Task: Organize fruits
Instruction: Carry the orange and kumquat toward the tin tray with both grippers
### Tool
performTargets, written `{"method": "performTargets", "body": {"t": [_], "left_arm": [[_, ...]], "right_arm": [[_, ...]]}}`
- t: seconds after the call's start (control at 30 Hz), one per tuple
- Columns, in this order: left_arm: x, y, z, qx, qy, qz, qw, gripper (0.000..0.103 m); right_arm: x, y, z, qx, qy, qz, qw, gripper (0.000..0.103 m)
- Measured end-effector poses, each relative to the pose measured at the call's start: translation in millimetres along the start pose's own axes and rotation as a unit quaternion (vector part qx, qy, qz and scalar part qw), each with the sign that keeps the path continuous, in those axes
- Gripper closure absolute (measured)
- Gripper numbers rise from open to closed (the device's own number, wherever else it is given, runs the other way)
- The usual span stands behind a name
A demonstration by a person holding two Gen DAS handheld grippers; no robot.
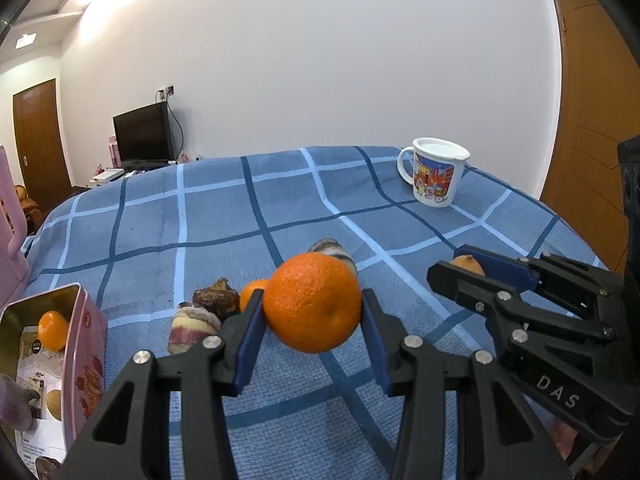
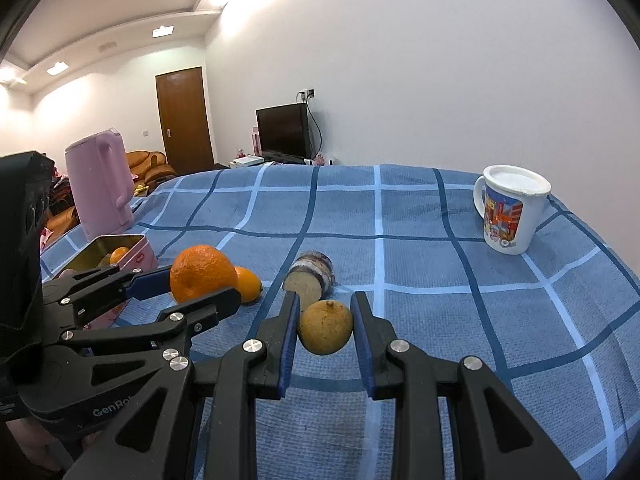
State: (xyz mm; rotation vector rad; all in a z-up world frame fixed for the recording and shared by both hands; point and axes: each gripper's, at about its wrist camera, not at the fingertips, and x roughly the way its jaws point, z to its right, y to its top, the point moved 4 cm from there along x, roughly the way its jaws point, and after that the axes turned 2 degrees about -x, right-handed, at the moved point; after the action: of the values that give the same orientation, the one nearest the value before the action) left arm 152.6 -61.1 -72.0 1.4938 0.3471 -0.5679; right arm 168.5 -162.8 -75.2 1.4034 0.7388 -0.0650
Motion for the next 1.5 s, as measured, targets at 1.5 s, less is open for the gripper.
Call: {"method": "performTargets", "body": {"t": [1.5], "left_arm": [[-41,2,0,0.007,0.026,0.106,0.994,0.055]], "right_arm": [[-38,3,-12,-0.031,0.008,0.098,0.995,0.075]]}}
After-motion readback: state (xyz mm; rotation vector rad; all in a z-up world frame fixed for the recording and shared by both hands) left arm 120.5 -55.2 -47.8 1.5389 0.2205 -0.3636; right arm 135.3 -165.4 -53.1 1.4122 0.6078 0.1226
